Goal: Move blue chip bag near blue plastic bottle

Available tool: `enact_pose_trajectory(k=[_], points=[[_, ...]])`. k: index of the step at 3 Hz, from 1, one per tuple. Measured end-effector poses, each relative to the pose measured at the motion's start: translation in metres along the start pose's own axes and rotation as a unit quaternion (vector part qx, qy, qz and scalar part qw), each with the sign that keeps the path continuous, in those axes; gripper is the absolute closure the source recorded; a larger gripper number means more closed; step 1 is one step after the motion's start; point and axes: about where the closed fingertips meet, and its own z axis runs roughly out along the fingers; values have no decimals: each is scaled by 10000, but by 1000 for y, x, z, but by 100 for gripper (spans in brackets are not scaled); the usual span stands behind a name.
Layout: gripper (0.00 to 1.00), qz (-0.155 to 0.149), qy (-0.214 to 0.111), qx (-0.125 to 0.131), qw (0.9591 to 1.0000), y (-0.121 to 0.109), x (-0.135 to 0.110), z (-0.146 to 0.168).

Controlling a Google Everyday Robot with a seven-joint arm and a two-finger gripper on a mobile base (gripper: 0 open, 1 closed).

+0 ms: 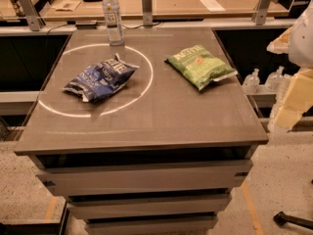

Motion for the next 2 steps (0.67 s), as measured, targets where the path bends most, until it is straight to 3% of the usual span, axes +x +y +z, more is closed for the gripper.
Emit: enact_pose_trajectory(k=[2], points=[[0,139,-131,33,9998,-2,-3,-3]])
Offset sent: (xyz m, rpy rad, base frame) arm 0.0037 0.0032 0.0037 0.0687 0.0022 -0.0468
